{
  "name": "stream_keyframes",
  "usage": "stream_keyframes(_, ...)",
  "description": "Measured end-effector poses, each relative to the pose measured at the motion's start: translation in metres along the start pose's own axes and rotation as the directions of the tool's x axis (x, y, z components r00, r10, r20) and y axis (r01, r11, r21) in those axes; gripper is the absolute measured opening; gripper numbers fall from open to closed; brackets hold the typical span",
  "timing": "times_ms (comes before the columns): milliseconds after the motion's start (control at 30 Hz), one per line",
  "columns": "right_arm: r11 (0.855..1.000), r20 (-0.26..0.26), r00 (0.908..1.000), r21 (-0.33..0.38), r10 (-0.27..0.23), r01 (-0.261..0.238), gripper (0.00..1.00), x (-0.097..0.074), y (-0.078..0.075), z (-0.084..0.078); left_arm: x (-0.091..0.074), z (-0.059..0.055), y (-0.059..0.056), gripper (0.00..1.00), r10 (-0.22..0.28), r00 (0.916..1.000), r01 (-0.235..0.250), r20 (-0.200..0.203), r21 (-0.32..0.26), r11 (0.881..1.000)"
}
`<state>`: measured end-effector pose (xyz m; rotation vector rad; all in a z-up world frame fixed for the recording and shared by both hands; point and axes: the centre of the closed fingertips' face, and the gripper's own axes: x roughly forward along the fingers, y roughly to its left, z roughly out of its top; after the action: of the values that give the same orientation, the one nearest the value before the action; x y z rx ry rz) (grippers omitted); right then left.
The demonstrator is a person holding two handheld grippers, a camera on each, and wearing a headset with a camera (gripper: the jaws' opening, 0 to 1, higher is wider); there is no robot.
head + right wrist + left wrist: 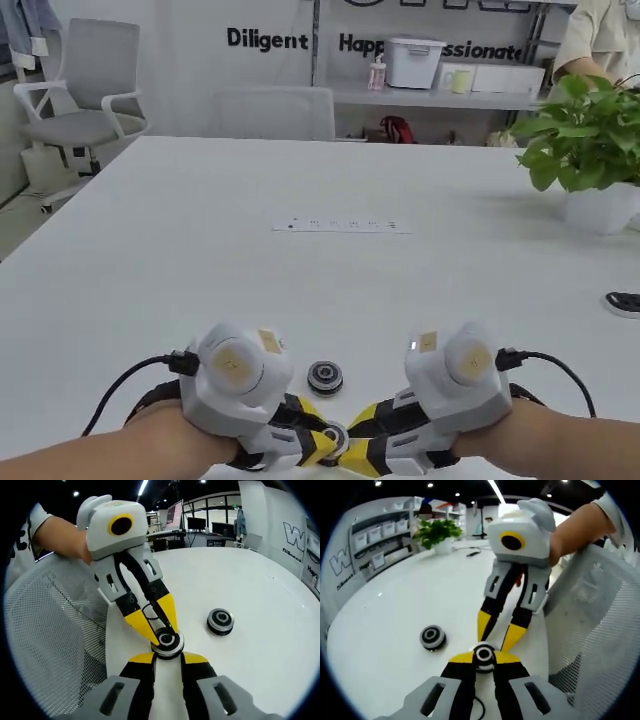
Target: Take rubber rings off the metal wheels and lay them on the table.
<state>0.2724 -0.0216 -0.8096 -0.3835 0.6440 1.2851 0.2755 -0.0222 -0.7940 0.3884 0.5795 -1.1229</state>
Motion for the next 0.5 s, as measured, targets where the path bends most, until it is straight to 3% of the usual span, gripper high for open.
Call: stream_keyframes(500,1.000,-0.016,0.9999,0.012,-0.004,0.005,0.07,-0.0020,-0.0016,-0.0040,-0.0003,-0.0005,-0.0003,0.13,0.001,1.0000,-0.001,0.001,0.006,1.000)
